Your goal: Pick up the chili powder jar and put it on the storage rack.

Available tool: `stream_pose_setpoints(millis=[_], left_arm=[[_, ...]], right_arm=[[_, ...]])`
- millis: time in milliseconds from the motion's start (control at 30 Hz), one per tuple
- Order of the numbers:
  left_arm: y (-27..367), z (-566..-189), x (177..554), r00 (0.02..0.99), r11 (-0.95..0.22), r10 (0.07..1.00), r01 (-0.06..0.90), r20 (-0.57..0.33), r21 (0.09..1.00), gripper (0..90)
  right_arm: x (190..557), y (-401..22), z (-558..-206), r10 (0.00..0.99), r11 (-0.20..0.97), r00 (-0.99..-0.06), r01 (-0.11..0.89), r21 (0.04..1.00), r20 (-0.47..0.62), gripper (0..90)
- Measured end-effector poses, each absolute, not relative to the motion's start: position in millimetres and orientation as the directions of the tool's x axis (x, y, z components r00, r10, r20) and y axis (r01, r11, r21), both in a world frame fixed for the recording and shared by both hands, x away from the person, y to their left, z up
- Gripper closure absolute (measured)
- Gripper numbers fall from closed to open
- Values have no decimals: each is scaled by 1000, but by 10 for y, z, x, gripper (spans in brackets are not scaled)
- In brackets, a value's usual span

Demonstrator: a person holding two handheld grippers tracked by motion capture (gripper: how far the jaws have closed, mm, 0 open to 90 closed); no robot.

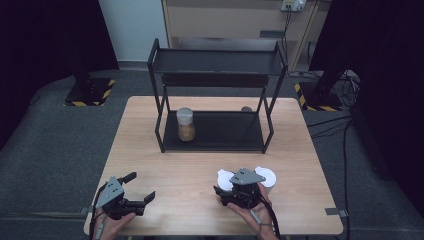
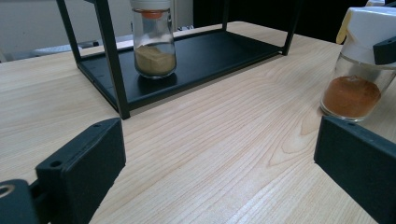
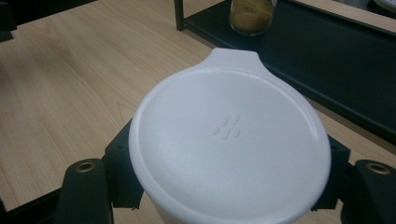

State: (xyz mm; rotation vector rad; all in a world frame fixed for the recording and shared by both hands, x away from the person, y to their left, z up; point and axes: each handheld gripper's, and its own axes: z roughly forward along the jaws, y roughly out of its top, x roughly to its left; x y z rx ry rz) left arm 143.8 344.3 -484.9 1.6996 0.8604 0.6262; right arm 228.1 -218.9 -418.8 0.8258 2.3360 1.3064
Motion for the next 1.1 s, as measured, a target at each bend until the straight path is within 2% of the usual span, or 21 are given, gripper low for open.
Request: stream_pose_setpoints(millis=[1100], left_arm=[[3445,-4851,1437,602,-156,799,232,-15,960,12]], right_arm=[[2489,-2065,-3814,575,432,-818,299,851,-4,311]])
